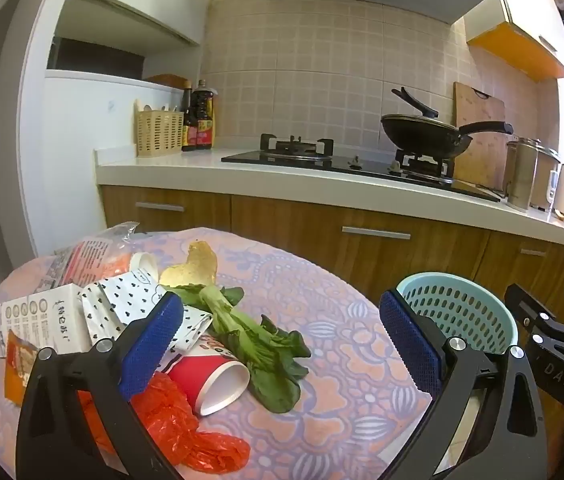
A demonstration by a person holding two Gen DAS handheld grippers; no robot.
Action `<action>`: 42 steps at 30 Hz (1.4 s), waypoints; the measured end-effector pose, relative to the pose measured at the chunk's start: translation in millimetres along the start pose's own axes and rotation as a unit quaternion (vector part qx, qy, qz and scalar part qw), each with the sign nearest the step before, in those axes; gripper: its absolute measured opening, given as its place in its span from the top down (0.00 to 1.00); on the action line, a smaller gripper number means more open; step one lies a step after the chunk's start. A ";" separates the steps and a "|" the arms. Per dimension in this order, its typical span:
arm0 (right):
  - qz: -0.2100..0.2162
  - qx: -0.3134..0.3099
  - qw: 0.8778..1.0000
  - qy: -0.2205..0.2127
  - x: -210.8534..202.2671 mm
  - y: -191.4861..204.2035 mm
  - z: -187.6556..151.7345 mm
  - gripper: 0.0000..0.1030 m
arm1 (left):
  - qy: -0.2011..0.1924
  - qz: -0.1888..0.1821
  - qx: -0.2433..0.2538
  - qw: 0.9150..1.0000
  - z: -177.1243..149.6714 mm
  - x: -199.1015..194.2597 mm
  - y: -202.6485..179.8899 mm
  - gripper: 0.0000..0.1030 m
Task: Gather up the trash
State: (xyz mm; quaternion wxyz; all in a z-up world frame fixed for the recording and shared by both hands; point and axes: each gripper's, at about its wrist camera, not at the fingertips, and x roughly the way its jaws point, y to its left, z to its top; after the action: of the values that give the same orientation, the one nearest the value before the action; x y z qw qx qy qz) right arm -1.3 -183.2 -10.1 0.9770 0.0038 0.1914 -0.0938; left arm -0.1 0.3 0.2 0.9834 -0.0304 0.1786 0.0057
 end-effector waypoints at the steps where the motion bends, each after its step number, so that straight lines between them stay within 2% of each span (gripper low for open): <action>1: 0.001 0.000 1.000 0.001 0.2 0.1 0.1 0.07 | 0.000 0.000 0.000 1.000 0.2 -0.1 0.3 0.07; 42: -0.006 -0.011 1.000 0.003 3.5 4.6 -3.7 0.07 | -0.007 0.000 0.002 1.000 0.4 -1.3 1.4 0.07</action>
State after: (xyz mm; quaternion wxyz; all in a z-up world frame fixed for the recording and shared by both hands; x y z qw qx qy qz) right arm 1.3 -179.2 -15.0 0.9759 -0.0074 0.1952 -0.0972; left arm -1.2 1.7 1.0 0.9847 -0.0285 0.1718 0.0055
